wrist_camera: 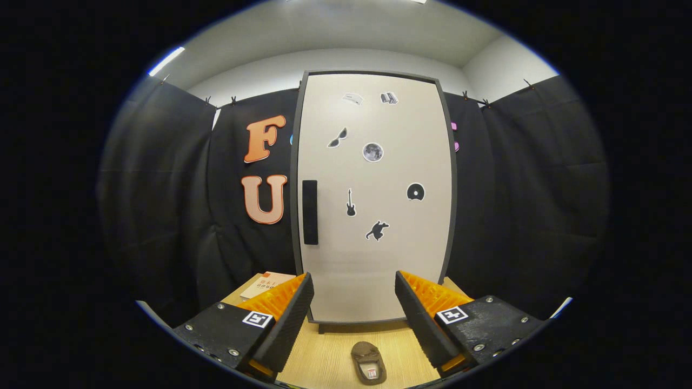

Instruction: Open the shoe cabinet door, grab the shoes and put them into the shoe cabinet, then close the shoe cabinet door.

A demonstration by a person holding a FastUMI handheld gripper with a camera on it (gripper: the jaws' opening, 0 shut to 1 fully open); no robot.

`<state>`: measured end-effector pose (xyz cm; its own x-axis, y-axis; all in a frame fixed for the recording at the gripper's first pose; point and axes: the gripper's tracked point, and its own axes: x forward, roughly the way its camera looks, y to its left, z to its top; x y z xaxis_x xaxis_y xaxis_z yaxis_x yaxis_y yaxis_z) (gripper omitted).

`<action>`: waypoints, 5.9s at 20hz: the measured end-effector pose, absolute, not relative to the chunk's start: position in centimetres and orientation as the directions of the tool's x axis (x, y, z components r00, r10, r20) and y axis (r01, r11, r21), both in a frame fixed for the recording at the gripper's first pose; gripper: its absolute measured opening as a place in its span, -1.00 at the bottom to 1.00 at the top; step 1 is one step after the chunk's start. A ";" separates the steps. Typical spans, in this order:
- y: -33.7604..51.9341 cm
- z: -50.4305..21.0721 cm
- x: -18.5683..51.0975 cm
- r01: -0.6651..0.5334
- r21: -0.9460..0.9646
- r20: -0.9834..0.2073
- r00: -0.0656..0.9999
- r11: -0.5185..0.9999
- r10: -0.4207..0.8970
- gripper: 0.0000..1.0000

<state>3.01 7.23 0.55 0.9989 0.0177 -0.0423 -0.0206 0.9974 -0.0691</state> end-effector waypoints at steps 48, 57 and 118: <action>16.0 3.3 21.5 -0.160 0.017 -0.051 0.986 0.987 0.160 0.78; 17.1 3.6 23.6 -0.125 -0.022 -0.053 0.991 0.992 0.124 -0.26; -5.8 3.7 9.8 0.169 0.071 -0.034 0.985 0.983 -0.167 -0.60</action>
<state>9.79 -5.85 3.67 0.9854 -0.1668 -0.0337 0.1688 0.9831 0.0707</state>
